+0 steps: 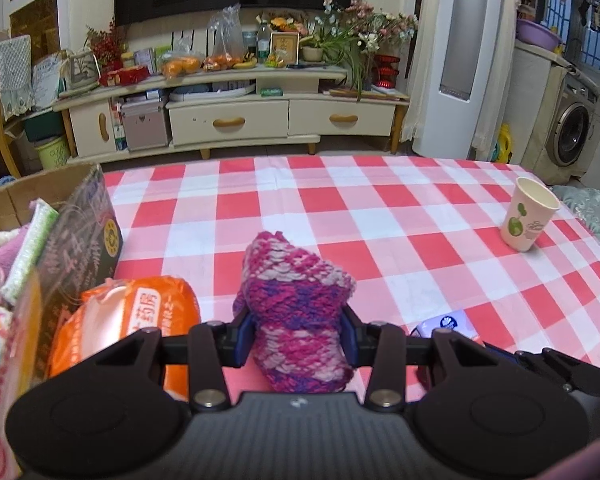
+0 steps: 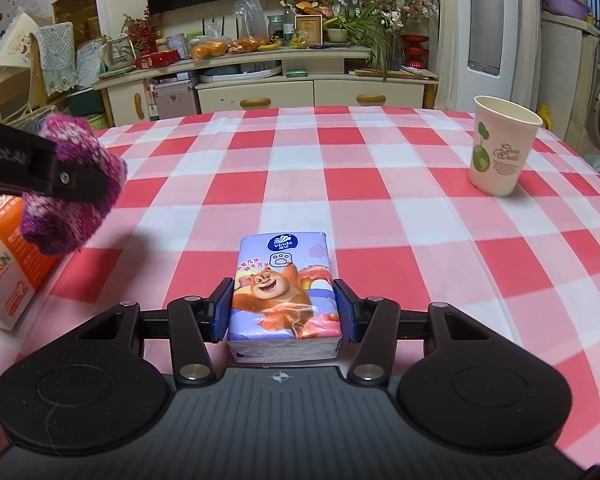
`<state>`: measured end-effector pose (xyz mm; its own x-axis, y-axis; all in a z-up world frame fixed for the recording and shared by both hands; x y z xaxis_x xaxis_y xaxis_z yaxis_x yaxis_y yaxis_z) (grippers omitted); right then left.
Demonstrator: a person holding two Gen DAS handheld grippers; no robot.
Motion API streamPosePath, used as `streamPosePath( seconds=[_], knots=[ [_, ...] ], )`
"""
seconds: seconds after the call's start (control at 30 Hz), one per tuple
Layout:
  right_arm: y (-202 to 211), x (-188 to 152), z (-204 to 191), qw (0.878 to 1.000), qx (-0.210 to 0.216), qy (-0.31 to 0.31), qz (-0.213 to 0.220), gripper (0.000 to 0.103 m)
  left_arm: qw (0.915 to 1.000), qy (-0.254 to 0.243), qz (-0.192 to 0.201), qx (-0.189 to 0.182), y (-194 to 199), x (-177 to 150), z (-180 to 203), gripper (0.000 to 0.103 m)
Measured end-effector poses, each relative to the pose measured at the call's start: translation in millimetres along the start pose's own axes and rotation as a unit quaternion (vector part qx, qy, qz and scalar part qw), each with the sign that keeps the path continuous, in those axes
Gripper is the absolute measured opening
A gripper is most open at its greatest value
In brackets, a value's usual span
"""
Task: Organize soft objects
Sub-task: 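Carry the knit sock and tissue pack over the box with both grippers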
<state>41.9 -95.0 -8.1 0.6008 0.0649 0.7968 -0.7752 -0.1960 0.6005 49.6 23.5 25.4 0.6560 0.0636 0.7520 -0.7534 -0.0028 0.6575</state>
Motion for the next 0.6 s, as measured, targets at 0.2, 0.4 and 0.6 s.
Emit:
streamPosePath(
  seconds=[0.2, 0.4, 0.6],
  knots=[
    [16, -5, -3, 1.000, -0.002, 0.001, 0.001, 0.064, 0.9998, -0.006, 0.021, -0.004, 23, -1, -5, 0.042],
    [34, -8, -10, 1.000, 0.004, 0.002, 0.003, 0.064, 0.9987, -0.021, 0.047, 0.003, 44, 2, -12, 0.042],
    [54, -9, -20, 1.000, 0.005, 0.010, 0.007, 0.064, 0.9974, -0.014, 0.070, -0.001, 63, 9, -25, 0.042]
  ],
)
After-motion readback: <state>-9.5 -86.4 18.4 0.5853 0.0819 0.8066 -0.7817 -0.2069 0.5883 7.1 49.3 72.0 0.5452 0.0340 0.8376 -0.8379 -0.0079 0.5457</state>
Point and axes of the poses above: each gripper's, at about its wrist camera, not at the fingertips, and y roughly against the way its jaws point, z to its right, x to its top, the point moved 7 cm from there along -y, roughly the way its jaws point, and after that the axes turned 1 degree about -x, right-handed, at the moved point
